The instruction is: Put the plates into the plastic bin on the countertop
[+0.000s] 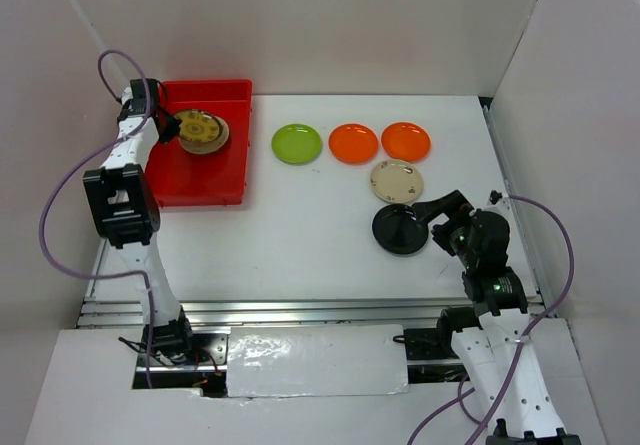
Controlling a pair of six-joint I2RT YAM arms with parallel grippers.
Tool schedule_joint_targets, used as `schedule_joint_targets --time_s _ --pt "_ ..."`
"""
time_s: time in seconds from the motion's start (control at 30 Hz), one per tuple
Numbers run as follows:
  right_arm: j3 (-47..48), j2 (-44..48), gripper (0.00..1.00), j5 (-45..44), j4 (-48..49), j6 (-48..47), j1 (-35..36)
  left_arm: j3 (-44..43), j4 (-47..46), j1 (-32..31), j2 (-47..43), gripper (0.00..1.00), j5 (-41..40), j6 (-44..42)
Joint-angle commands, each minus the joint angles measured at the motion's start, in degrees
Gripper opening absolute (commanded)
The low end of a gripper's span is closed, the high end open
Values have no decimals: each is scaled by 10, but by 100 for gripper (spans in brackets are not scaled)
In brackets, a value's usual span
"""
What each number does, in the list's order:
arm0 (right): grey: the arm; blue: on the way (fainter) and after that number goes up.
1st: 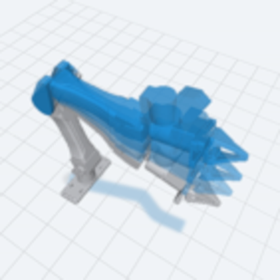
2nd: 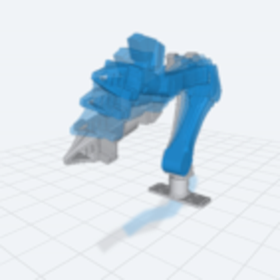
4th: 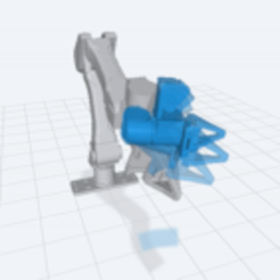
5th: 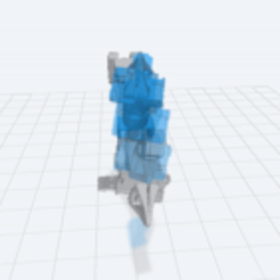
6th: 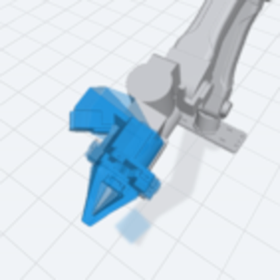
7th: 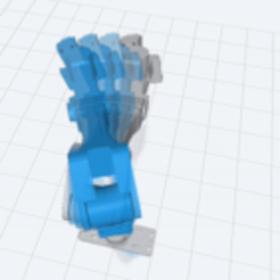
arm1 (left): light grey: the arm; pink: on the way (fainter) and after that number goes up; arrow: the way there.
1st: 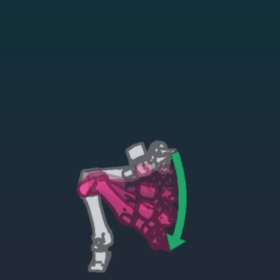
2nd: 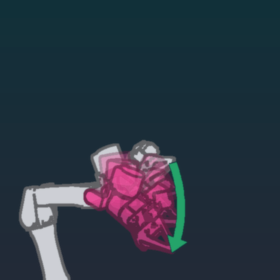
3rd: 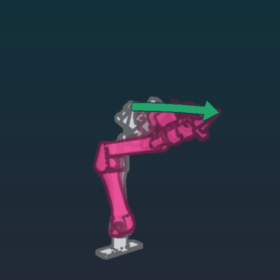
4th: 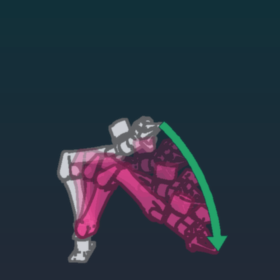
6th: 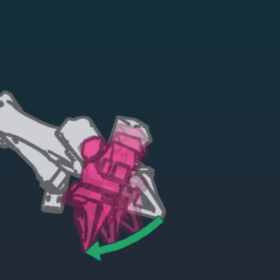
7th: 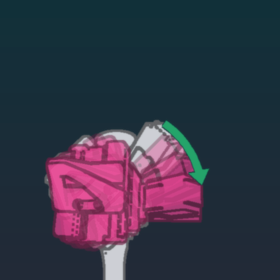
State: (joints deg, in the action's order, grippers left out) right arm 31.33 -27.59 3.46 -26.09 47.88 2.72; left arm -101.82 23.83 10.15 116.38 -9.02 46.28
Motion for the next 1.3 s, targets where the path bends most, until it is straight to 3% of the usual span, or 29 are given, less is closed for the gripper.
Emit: schedule_joint_targets --time_s 0.0,0.1,0.2,0.23,0.3,0.33,0.47,0.5,0.57,0.67,0.77,0.87,1.0,1.13,1.27 --pt "-3 3 100 19 38 -16 -5 -101 24 10 69 0 52 -30" --pt "-11 0 100 22 44 -19 -6 -135 38 25 101 0 52 -42" --pt "-9 -10 100 32 53 -21 -6 -116 17 39 94 3 55 -39" --pt "-8 -15 100 36 54 -22 -6 -104 9 42 89 34 65 -42" --pt "-5 -18 100 45 58 -23 -6 -100 13 37 81 69 61 -47" --pt "-6 -18 100 46 60 -22 -6 -77 7 34 57 99 60 -49" --pt "-11 -16 100 50 77 -11 -6 -55 24 6 -17 99 15 -44" --pt "-11 -16 100 49 78 -12 -6 -63 47 -19 -29 99 -33 -38" --pt "-6 -16 100 37 73 -15 -6 -50 87 -69 -69 99 -49 -37" --pt "19 -26 100 -14 42 -17 -7 22 55 -140 -99 99 17 -55" --pt "52 -54 100 -63 -4 -10 -9 81 6 -261 -93 99 68 -48" --pt "51 -48 100 -82 -22 -5 -9 136 -62 -308 -75 99 137 -28" --pt "44 -63 100 -143 -57 10 -23 160 -74 -398 -69 99 139 -24" --pt "-17 -122 100 -49 -35 20 -67 219 -94 -451 -106 99 117 -12" --pt "-81 -141 100 -37 14 35 -87 276 -80 -486 -145 99 93 -8"
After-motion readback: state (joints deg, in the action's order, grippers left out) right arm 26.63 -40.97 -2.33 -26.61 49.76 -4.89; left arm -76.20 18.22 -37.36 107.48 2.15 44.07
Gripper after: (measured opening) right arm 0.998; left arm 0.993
